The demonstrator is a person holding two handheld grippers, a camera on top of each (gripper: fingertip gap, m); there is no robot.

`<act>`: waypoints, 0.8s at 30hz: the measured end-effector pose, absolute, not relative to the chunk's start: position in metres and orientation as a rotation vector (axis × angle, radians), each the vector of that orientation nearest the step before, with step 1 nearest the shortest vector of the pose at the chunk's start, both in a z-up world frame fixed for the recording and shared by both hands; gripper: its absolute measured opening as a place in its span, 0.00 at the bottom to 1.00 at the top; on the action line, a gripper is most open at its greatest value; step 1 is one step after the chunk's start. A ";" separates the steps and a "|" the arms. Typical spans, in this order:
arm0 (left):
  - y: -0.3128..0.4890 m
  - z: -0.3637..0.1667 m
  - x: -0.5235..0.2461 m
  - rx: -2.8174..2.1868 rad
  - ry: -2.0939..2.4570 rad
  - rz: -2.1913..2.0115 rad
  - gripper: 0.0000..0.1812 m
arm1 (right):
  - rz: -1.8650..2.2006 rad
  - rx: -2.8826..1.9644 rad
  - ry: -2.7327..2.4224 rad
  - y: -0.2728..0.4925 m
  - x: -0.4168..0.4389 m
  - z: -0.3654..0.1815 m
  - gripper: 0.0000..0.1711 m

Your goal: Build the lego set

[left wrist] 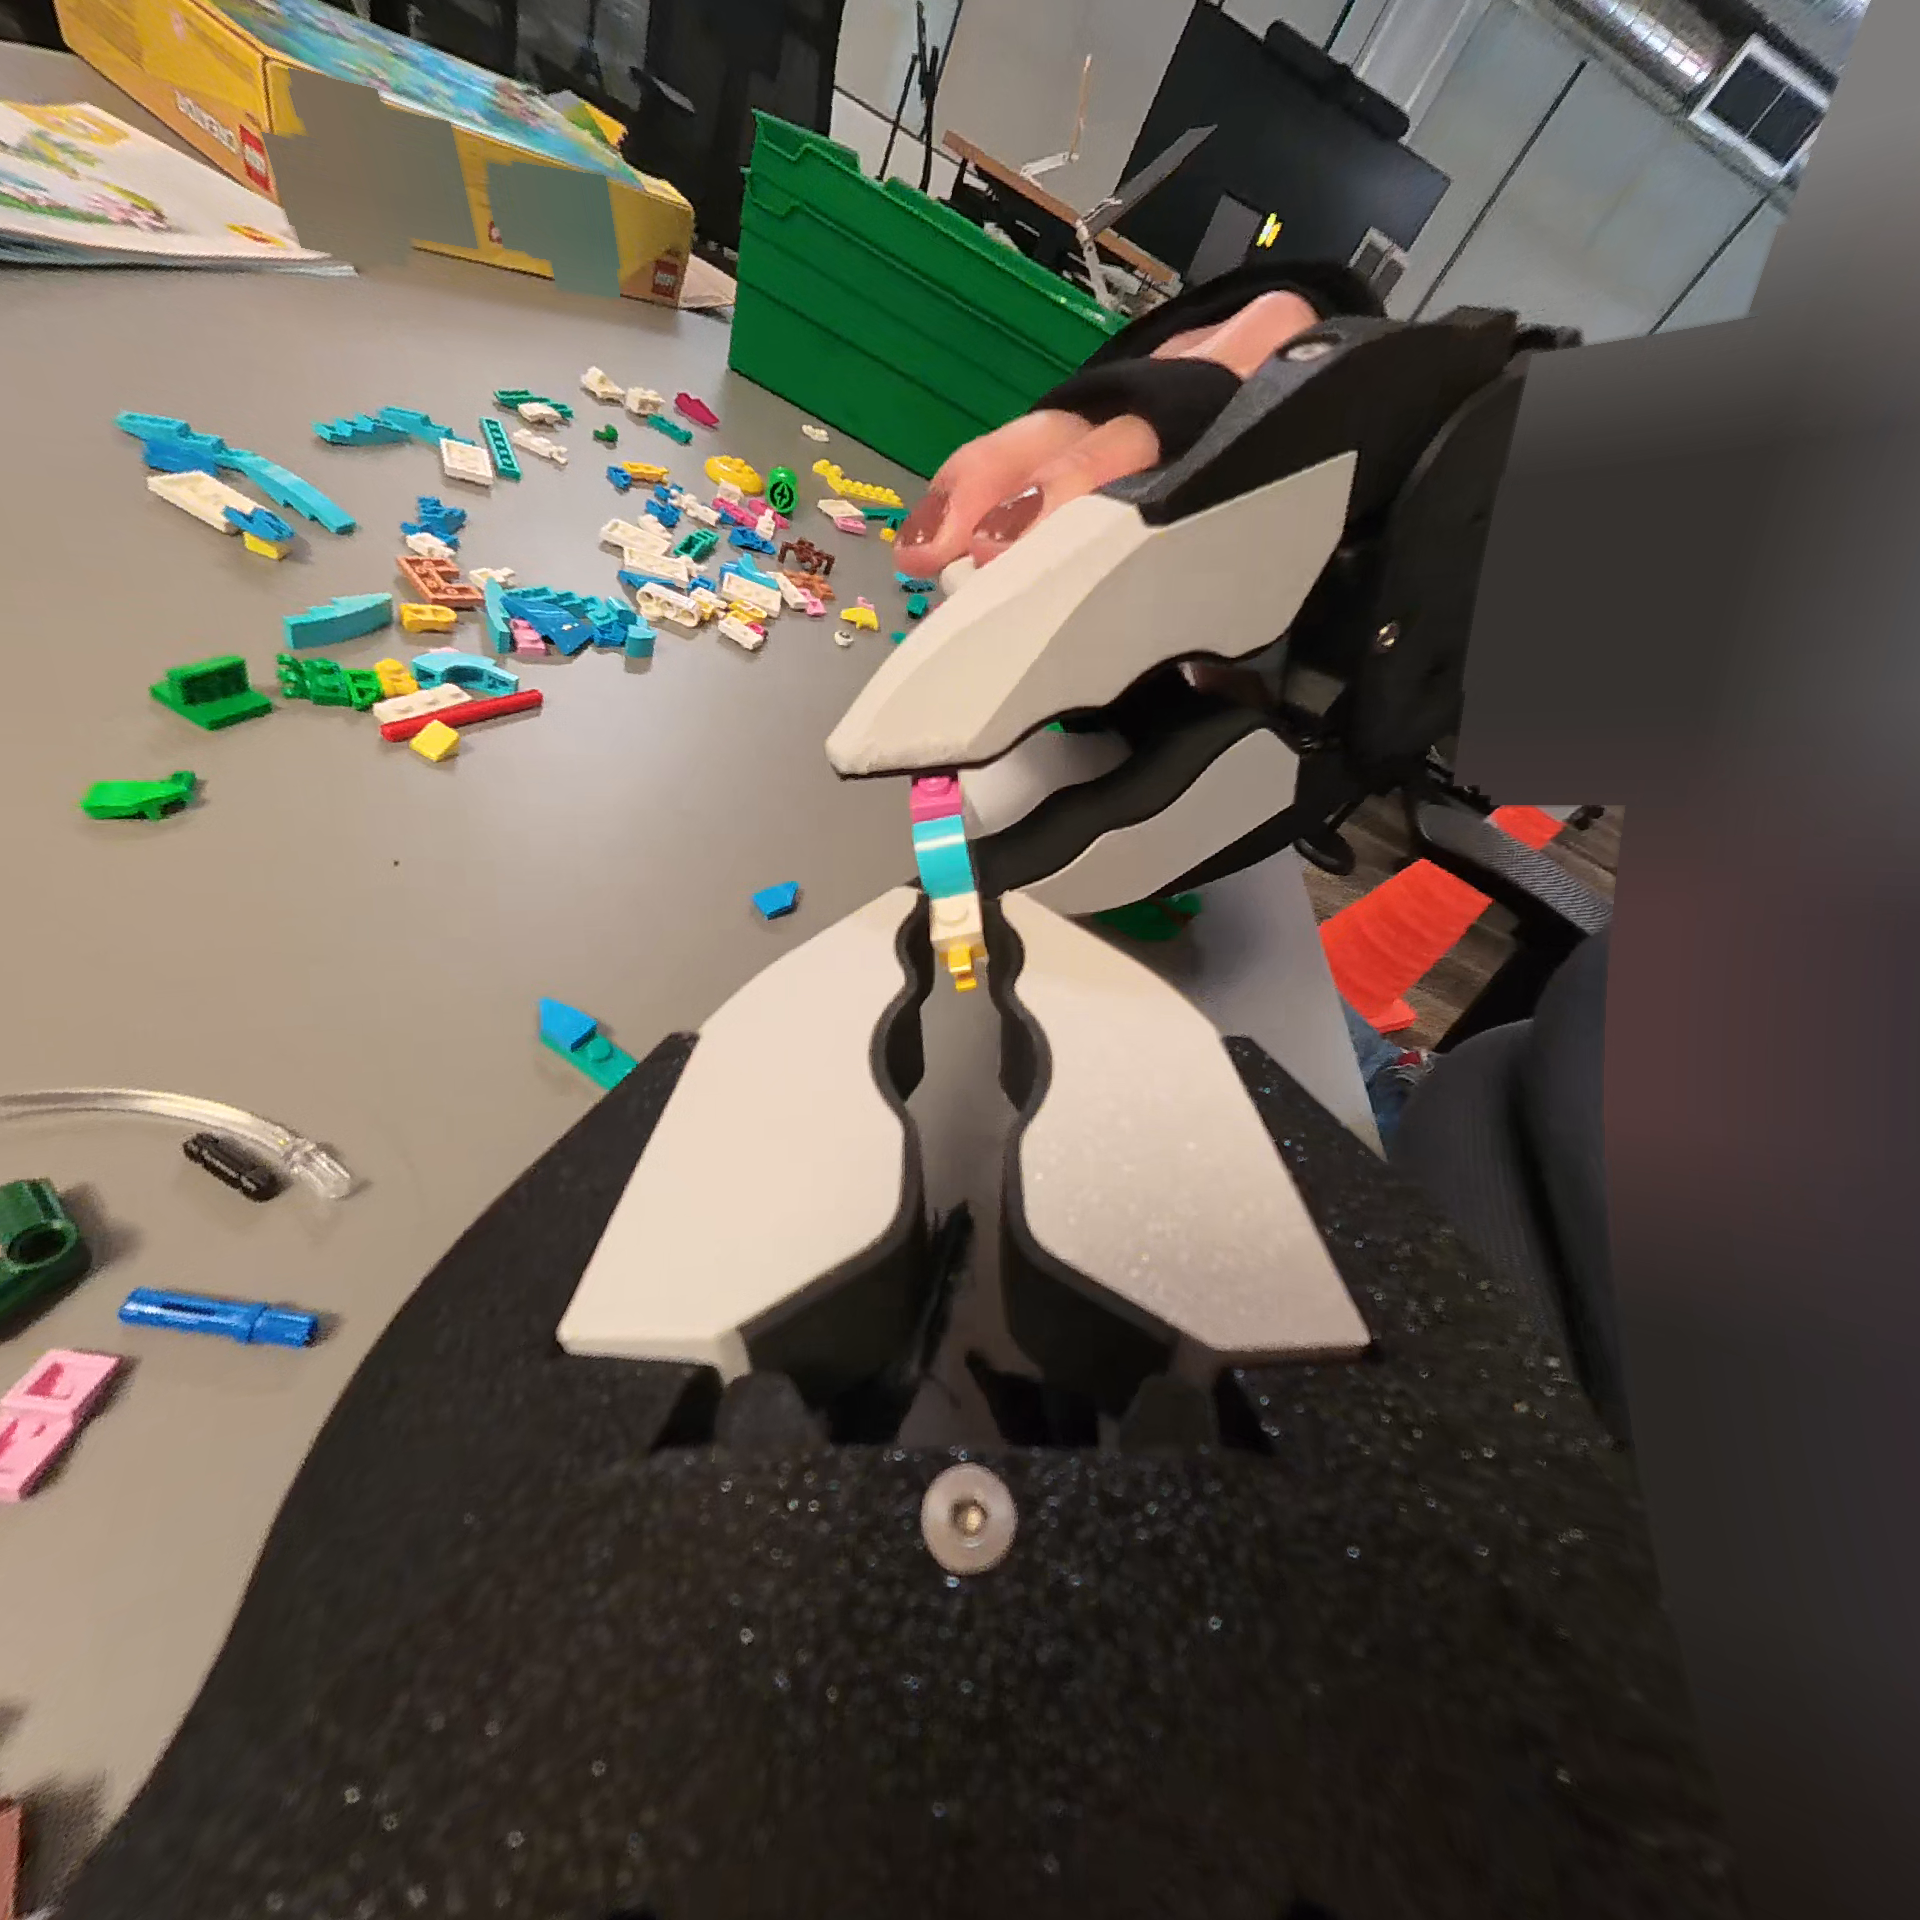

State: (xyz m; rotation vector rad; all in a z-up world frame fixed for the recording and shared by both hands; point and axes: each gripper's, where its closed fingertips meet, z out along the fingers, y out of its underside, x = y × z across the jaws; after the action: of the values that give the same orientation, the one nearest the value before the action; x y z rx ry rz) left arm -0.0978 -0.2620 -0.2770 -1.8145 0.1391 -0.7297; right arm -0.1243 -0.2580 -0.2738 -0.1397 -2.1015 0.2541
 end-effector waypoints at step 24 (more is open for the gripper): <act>-0.267 -0.290 -0.101 -1.937 0.020 -0.845 0.05 | -0.037 0.249 -2.148 -0.258 -0.123 -0.284 0.16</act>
State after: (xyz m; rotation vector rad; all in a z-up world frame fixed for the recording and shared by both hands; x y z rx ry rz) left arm -0.1007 -0.2669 -0.2903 -1.9366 0.0199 -0.8453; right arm -0.1231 -0.2576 -0.2836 0.2488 -2.1483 -0.0366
